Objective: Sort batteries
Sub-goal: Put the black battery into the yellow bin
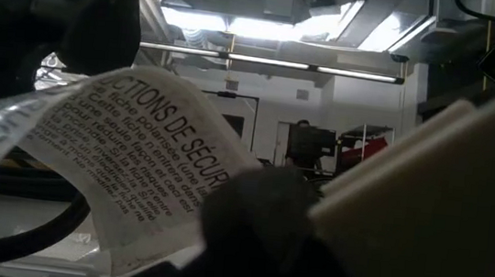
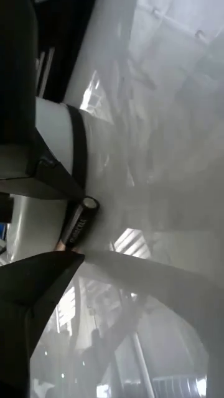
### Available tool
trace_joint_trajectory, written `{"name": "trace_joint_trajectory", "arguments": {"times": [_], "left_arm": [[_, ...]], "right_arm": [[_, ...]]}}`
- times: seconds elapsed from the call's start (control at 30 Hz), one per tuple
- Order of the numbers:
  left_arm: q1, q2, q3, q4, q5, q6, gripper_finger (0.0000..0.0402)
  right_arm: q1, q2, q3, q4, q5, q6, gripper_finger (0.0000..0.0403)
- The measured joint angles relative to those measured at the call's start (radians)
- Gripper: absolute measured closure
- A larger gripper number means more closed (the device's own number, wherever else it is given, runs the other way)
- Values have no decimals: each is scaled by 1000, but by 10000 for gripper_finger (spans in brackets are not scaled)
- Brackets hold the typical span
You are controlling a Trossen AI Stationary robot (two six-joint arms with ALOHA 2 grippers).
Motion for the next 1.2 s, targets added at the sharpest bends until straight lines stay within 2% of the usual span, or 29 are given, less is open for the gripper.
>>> {"name": "trace_joint_trajectory", "arguments": {"times": [0.3, 0.7, 1.2], "left_arm": [[1, -4, -31, 75, 16, -41, 278], [1, -4, -30, 97, 8, -48, 389], [31, -4, 26, 127, -20, 43, 387]], "right_arm": [[0, 0, 0, 0, 0, 0, 233], [0, 0, 0, 0, 0, 0, 233], [0, 0, 0, 0, 0, 0, 233]]}}
